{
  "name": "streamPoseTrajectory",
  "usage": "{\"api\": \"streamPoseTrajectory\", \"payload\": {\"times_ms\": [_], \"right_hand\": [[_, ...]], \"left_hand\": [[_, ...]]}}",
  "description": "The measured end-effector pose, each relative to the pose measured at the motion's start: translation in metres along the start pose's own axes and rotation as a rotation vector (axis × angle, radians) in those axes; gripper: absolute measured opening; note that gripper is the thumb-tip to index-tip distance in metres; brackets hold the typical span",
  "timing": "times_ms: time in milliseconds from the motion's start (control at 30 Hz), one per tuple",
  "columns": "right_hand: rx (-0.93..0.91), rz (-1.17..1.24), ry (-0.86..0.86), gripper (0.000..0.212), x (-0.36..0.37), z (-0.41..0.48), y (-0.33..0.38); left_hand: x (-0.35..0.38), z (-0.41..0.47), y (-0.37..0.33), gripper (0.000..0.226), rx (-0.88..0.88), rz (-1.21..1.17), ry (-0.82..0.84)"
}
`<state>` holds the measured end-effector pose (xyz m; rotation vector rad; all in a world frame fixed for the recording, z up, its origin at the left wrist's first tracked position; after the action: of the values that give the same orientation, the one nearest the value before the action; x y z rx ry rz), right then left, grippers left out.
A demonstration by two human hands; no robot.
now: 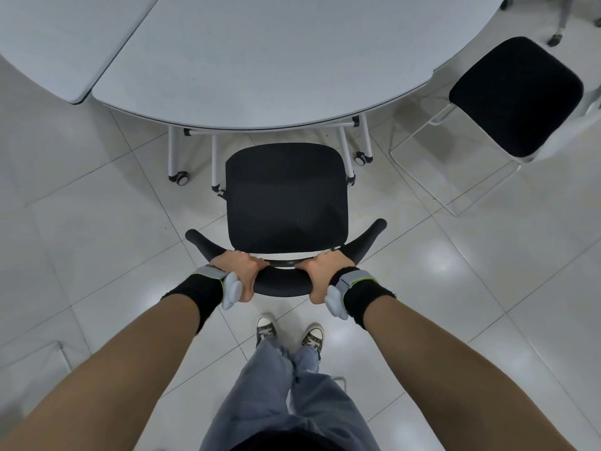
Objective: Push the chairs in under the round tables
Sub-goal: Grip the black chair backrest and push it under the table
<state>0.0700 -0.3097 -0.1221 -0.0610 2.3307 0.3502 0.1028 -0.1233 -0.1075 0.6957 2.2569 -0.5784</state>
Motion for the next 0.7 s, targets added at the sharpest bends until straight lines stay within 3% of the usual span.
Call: {"api": "streamPoseTrajectory", "payload": {"times_ms": [167, 700], "right_hand": [[-0.011, -0.007, 0.02, 0.054, -0.024, 0.019, 0.0], [0.011, -0.063, -0.017, 0.068, -0.099, 0.083, -0.024]], "left_hand": [[-0.025, 0.009, 0.015, 0.052, 0.008, -0.04, -0.061], [-0.097, 0.057, 0.063, 0.051, 0.052, -0.053, -0.041]]}}
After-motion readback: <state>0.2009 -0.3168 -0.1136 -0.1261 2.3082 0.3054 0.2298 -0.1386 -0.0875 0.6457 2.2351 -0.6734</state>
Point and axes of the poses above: each hand's wrist, its own z-axis towards the middle knuckle, its own x-axis out of the palm, y = z × x, the point moved 4 cm from there along z, towards the middle knuckle, and after that the axes turned 6 degrees about x, right-handed, at the moved point
